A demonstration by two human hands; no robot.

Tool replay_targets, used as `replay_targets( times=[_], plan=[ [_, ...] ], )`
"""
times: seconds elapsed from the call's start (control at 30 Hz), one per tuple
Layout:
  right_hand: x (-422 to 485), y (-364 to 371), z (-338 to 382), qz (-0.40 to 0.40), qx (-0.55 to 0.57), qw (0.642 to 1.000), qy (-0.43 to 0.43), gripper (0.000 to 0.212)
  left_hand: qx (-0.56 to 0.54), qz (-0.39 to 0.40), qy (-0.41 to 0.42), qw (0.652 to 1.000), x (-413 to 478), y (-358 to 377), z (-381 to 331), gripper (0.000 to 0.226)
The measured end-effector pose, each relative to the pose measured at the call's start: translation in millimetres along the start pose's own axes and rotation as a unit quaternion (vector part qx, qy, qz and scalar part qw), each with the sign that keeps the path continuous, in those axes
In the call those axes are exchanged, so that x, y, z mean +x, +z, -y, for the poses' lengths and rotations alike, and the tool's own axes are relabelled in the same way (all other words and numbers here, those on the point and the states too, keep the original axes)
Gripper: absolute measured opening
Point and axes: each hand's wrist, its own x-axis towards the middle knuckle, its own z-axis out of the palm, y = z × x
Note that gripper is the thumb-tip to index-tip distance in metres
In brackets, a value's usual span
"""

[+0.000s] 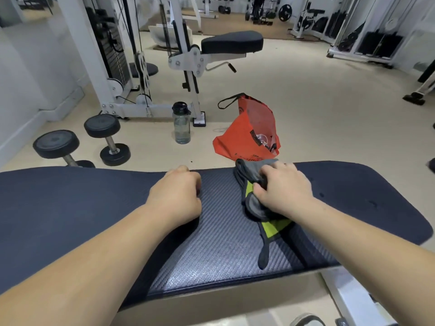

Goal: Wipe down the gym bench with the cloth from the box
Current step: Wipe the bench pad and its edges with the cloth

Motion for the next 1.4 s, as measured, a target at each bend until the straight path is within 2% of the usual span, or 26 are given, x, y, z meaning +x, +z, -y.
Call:
replay_targets(
  times=[0.1, 0.2, 0.3, 0.43, 0.5, 0.63, 0.7, 0.77, 0.87, 0.93, 1.0, 1.13, 1.17, 1.23, 1.33, 1.4],
  plan=[
    [-30.0, -1.3, 0.4, 0.033, 0.054, 0.996, -0.069, 0.051, 0.019, -0.022, 0.051, 0.998, 2.0, 8.9, -19.6, 0.02],
    [-56.9, -0.7, -5.4, 0.043, 0.074, 0.987, -0.137, 0.055, 0.027, -0.03, 0.055, 0.998, 6.7, 14.7, -32.6, 0.015],
    [-58.3, 3.7, -37.2, 0.002, 0.048, 0.994, -0.097, 0.04, 0.011, -0.039, 0.073, 0.997, 9.3, 21.3, -49.1, 0.017],
    [-57.2, 6.3, -71.2, -0.027, 0.018, 0.999, -0.001, 0.036, -0.004, -0.037, 0.11, 0.993, 6.9, 29.7, -74.0, 0.024],
    [-64.4, 6.9, -78.6, -0.019, 0.041, 0.999, -0.016, 0.036, 0.006, -0.03, 0.124, 0.992, 6.2, 34.3, -86.6, 0.026],
    [-78.0, 7.1, -93.3, 0.013, 0.095, 0.988, -0.121, 0.037, 0.044, 0.003, 0.127, 0.991, 17.8, 36.4, -109.9, 0.027],
    [-67.5, 8.3, -111.6, -0.009, 0.084, 0.993, -0.084, 0.037, 0.074, 0.026, 0.124, 0.989, 29.4, 33.7, -123.5, 0.019],
    [-52.7, 10.6, -133.1, -0.034, 0.065, 0.997, 0.0, 0.036, 0.098, 0.035, 0.123, 0.987, 37.7, 35.2, -134.6, 0.017],
    [-33.8, 12.6, -162.1, -0.031, 0.052, 0.988, 0.142, 0.043, 0.123, 0.01, 0.106, 0.987, 37.8, 44.1, -141.1, 0.017],
    [-24.8, 15.9, -167.4, -0.034, 0.067, 0.98, 0.186, 0.043, 0.145, -0.006, 0.109, 0.983, 35.5, 47.9, -142.7, 0.016],
    [-17.8, 16.9, -155.5, -0.037, 0.077, 0.981, 0.176, 0.038, 0.151, -0.009, 0.113, 0.982, 35.0, 48.8, -143.4, 0.017],
    [-14.2, 19.7, -118.2, -0.041, 0.14, 0.989, -0.007, 0.035, 0.13, -0.003, 0.104, 0.986, 38.6, 44.6, -141.6, 0.021],
    [-12.4, 18.4, -115.8, -0.032, 0.138, 0.989, -0.03, 0.035, 0.125, 0.0, 0.102, 0.987, 39.0, 43.5, -140.9, 0.021],
    [-7.2, 14.7, -123.5, -0.035, 0.111, 0.993, 0.013, 0.035, 0.118, 0.002, 0.101, 0.988, 37.8, 42.4, -138.9, 0.022],
    [-5.7, 11.5, -147.9, -0.05, 0.064, 0.981, 0.176, 0.034, 0.123, 0.0, 0.11, 0.986, 34.6, 45.0, -136.6, 0.023],
    [-8.4, 13.5, -150.3, -0.05, 0.037, 0.976, 0.21, 0.037, 0.125, -0.002, 0.114, 0.986, 32.9, 47.8, -135.6, 0.024]
  ],
)
